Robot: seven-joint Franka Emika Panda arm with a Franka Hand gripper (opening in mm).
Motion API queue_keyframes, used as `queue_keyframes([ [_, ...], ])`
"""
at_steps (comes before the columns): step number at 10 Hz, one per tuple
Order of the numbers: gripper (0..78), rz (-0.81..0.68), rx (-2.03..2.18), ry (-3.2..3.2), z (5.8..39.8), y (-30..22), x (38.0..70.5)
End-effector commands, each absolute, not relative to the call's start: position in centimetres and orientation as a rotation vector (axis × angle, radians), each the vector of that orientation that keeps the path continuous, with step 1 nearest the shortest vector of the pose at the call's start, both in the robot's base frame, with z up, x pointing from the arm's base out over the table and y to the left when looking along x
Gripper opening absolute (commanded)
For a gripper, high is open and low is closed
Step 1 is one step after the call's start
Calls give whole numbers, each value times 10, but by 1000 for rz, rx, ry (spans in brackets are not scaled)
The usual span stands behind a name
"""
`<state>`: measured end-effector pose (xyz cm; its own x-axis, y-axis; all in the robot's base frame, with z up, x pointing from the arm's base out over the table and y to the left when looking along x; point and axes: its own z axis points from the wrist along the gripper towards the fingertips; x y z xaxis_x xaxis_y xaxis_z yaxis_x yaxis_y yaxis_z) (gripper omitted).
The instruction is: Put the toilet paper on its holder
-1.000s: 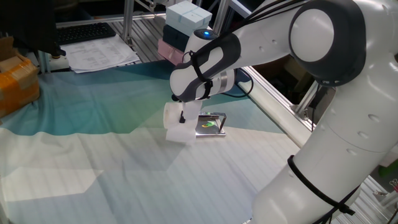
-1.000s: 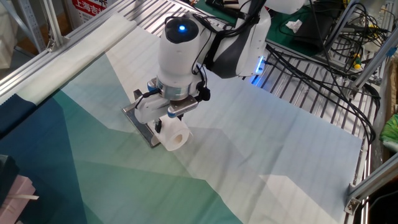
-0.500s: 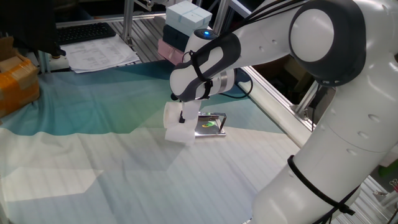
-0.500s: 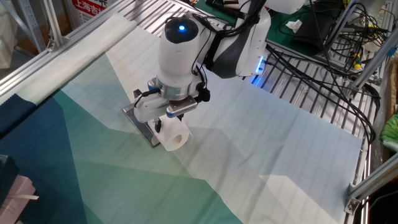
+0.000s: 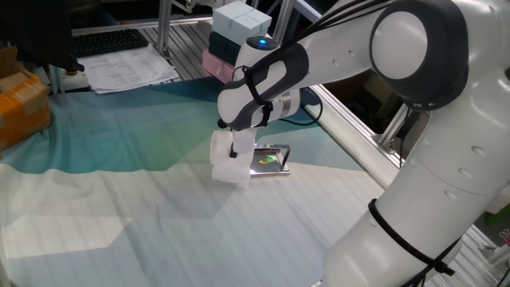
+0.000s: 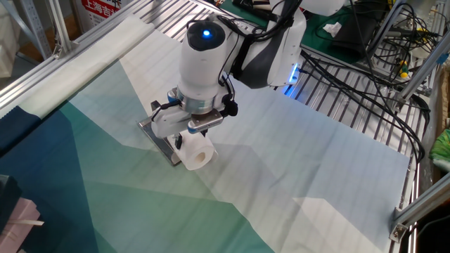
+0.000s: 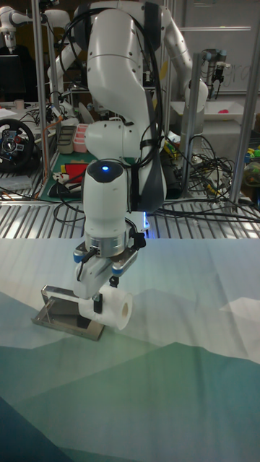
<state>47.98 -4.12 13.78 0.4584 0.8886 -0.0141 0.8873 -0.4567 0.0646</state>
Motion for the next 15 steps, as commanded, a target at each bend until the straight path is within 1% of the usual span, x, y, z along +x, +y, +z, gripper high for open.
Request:
queue_keyframes([
  [1,13,29,2626,1598,139,-41,480],
  [5,13,-24,2558,1658,139,-42,474],
  [11,13,-13,2462,1785,125,-53,433],
  [15,13,-15,2502,1732,133,-46,453],
])
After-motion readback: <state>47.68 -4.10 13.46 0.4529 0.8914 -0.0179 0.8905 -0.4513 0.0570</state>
